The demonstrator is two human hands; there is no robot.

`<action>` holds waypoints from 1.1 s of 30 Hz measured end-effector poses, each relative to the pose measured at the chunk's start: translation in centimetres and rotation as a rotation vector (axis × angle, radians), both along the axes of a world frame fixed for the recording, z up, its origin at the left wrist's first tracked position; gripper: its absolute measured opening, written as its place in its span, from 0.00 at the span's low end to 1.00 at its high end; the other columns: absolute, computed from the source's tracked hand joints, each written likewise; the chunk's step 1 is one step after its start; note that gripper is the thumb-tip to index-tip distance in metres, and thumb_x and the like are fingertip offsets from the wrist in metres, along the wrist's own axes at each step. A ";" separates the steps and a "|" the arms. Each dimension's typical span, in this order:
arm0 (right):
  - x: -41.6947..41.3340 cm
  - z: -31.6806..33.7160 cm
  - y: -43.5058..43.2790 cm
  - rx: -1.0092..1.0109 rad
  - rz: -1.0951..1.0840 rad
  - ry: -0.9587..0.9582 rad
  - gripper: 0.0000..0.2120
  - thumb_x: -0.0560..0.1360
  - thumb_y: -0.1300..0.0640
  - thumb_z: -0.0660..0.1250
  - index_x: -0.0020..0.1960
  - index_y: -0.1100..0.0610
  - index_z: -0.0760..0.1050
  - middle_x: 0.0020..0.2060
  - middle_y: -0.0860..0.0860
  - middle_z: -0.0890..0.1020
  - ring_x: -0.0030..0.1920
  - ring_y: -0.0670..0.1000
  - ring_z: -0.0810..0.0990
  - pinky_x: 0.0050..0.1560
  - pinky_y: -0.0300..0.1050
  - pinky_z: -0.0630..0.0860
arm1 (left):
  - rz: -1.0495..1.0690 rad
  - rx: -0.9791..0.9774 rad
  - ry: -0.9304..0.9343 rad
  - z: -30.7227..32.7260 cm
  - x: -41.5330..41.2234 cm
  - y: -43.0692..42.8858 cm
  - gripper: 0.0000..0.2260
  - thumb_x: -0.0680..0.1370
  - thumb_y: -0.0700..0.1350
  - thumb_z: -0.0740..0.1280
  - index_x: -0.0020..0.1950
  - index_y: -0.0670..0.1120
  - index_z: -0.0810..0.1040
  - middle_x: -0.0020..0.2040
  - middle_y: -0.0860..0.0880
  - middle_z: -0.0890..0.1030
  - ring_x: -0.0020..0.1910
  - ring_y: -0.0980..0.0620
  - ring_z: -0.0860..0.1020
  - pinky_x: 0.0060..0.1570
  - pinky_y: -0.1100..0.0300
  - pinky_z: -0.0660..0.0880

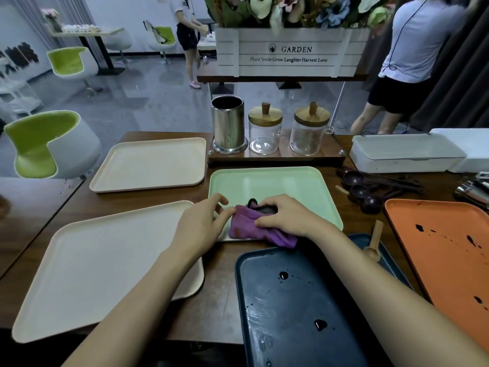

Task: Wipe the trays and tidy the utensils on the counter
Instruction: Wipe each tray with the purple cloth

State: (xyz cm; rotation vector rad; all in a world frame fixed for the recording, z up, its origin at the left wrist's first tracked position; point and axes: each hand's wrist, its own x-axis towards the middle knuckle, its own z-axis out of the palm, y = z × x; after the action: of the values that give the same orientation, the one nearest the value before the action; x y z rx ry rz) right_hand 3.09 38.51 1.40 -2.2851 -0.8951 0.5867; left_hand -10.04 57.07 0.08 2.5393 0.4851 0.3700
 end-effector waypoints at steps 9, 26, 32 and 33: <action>-4.2 1.6 -8.3 0.084 0.041 -0.589 0.18 0.71 0.46 0.69 0.58 0.51 0.78 0.47 0.44 0.79 0.49 0.49 0.67 0.48 0.48 0.69 | -0.033 0.057 -0.087 -0.2 -5.3 -5.6 0.11 0.82 0.49 0.67 0.63 0.54 0.80 0.57 0.55 0.83 0.54 0.50 0.80 0.55 0.53 0.76; -9.2 -2.5 -13.6 -0.104 0.383 -0.577 0.18 0.79 0.49 0.63 0.67 0.47 0.65 0.59 0.50 0.75 0.55 0.61 0.79 0.44 0.53 0.76 | 0.127 -0.173 0.159 -4.0 -18.2 -19.8 0.56 0.66 0.77 0.65 0.85 0.52 0.45 0.83 0.58 0.49 0.81 0.59 0.41 0.80 0.50 0.36; -10.3 -2.7 -8.7 -0.079 0.454 -0.594 0.19 0.81 0.52 0.61 0.71 0.51 0.65 0.64 0.51 0.74 0.62 0.58 0.75 0.50 0.54 0.75 | 0.144 -0.180 0.191 -4.1 -18.2 -19.6 0.60 0.63 0.78 0.68 0.85 0.53 0.45 0.84 0.57 0.50 0.82 0.61 0.42 0.80 0.43 0.39; -10.6 -2.8 -8.1 -0.082 0.463 -0.608 0.19 0.81 0.52 0.61 0.71 0.51 0.64 0.64 0.51 0.73 0.63 0.58 0.75 0.50 0.54 0.75 | 0.143 -0.191 0.189 -4.1 -18.2 -19.6 0.60 0.62 0.78 0.68 0.85 0.53 0.45 0.84 0.57 0.49 0.82 0.61 0.42 0.80 0.42 0.40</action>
State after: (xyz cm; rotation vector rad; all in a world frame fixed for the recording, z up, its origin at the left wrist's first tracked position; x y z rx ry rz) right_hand -7.50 30.42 -1.41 -2.3728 -1.7448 0.0933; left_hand -28.26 37.48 -4.03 2.3707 0.7400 0.1277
